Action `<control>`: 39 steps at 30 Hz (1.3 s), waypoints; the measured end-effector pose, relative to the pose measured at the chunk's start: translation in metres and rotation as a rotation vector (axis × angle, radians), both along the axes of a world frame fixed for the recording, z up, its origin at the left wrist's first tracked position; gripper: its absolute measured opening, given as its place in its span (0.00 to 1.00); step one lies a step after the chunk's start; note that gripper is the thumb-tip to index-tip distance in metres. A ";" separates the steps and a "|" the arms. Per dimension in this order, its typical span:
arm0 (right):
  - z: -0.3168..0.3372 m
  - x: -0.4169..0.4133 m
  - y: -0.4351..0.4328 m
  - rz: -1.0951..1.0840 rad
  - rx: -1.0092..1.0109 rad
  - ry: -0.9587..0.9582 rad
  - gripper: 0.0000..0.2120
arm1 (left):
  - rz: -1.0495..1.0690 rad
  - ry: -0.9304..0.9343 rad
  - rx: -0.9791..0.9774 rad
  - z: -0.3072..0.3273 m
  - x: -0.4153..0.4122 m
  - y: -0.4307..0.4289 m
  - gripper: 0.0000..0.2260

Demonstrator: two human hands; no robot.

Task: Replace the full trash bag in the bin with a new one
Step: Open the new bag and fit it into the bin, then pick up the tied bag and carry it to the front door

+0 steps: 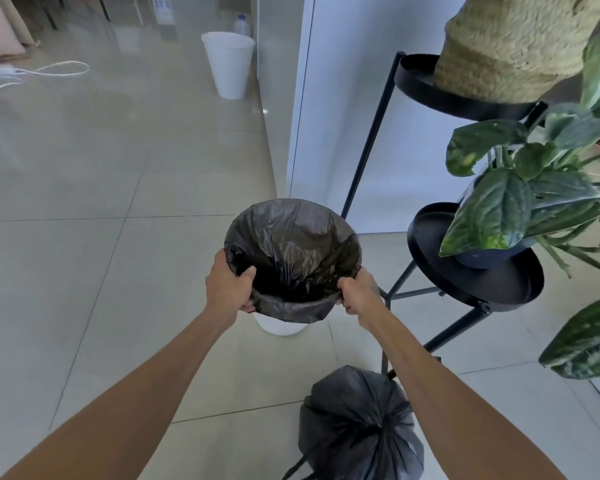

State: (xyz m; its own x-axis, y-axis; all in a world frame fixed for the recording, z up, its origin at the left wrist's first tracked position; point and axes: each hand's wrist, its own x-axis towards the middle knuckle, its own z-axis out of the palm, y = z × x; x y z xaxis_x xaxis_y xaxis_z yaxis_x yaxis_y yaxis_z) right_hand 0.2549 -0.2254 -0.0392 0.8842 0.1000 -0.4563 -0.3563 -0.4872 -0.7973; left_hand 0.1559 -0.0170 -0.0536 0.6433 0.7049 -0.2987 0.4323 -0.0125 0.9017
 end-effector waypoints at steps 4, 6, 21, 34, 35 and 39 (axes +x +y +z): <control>0.000 -0.001 0.000 0.007 0.043 0.034 0.11 | 0.000 0.012 0.011 -0.001 0.003 0.005 0.17; 0.002 -0.004 -0.005 0.037 0.019 0.034 0.19 | -0.012 0.010 0.009 0.000 0.001 0.005 0.19; 0.020 -0.121 -0.145 0.409 -0.374 -0.084 0.16 | -0.327 0.201 0.143 -0.032 -0.113 -0.131 0.21; 0.059 -0.204 -0.204 0.460 -0.715 -0.169 0.19 | -0.693 0.210 0.388 0.028 -0.184 -0.191 0.06; 0.060 -0.208 -0.203 0.462 -0.715 -0.173 0.19 | -0.703 0.222 0.402 0.027 -0.183 -0.190 0.08; 0.049 -0.216 -0.206 0.508 -0.736 -0.142 0.18 | -0.838 0.344 0.518 0.012 -0.173 -0.197 0.19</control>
State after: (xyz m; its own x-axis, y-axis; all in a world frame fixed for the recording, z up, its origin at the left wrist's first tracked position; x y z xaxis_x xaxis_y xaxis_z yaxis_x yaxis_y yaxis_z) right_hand 0.0392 -0.4313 0.0101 0.8659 0.2196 -0.4495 0.1187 -0.9630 -0.2419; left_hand -0.0172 -0.2136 -0.0412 0.9231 0.1657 -0.3471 0.3388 -0.7774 0.5299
